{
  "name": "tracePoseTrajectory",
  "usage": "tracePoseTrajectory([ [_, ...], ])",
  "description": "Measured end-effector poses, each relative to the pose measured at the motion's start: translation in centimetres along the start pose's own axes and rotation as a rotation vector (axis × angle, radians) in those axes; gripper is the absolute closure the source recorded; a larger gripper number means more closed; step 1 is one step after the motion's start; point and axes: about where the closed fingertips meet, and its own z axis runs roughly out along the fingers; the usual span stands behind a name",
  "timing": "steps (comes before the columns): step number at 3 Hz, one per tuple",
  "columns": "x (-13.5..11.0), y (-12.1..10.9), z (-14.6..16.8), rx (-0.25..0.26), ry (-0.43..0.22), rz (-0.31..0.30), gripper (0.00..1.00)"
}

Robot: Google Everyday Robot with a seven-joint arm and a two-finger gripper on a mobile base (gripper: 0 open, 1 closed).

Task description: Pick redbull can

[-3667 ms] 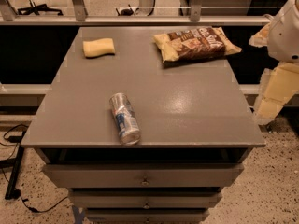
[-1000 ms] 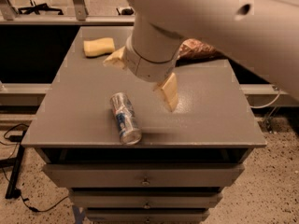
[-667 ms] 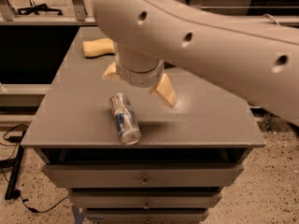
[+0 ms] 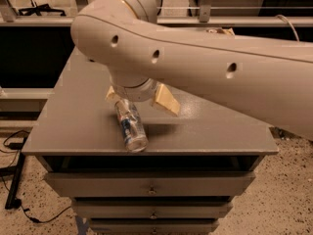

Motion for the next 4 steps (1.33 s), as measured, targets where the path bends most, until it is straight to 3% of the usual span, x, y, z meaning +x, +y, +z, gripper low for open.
tracePoseTrajectory([
  [1, -0.9, 0.6, 1.6, -0.07, -0.047, -0.02, 0.0],
  [2, -1.2, 0.8, 2.4, -0.104, -0.065, -0.039, 0.18],
  [3, -1.0, 0.2, 2.0, -0.107, -0.058, -0.055, 0.41],
  [4, -0.9, -0.3, 1.3, -0.101, -0.051, -0.059, 0.73],
])
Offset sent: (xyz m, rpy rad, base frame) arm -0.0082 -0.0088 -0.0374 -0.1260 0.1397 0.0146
